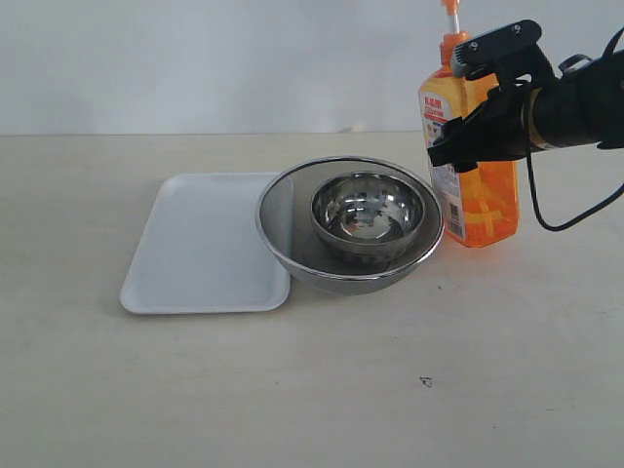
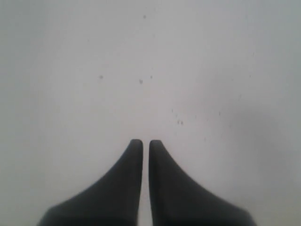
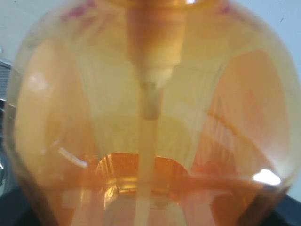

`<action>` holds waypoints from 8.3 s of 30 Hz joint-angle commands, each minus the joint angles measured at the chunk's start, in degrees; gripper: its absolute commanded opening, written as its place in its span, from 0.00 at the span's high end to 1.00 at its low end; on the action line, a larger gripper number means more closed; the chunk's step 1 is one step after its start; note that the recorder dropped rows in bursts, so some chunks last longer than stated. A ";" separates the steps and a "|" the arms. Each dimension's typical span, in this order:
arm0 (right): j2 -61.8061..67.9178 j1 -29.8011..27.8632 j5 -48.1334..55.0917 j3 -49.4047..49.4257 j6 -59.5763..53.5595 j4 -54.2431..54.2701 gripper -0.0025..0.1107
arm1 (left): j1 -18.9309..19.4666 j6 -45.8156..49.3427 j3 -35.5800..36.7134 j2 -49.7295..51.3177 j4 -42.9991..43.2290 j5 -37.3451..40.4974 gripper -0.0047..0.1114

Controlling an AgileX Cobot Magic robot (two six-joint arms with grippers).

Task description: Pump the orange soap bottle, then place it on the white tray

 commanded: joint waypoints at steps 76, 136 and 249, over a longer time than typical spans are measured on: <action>-1.18 -0.05 -2.57 3.17 -10.49 -0.16 0.98 | -44.73 -80.46 -73.39 80.76 88.40 11.65 0.92; -11.05 -0.05 -0.62 10.20 -17.98 -0.16 0.98 | -53.98 -52.75 -71.68 79.78 73.62 40.00 0.92; -14.00 -0.05 -4.54 11.34 -20.87 -0.16 0.98 | -49.91 -17.10 -74.27 78.01 25.71 27.31 0.92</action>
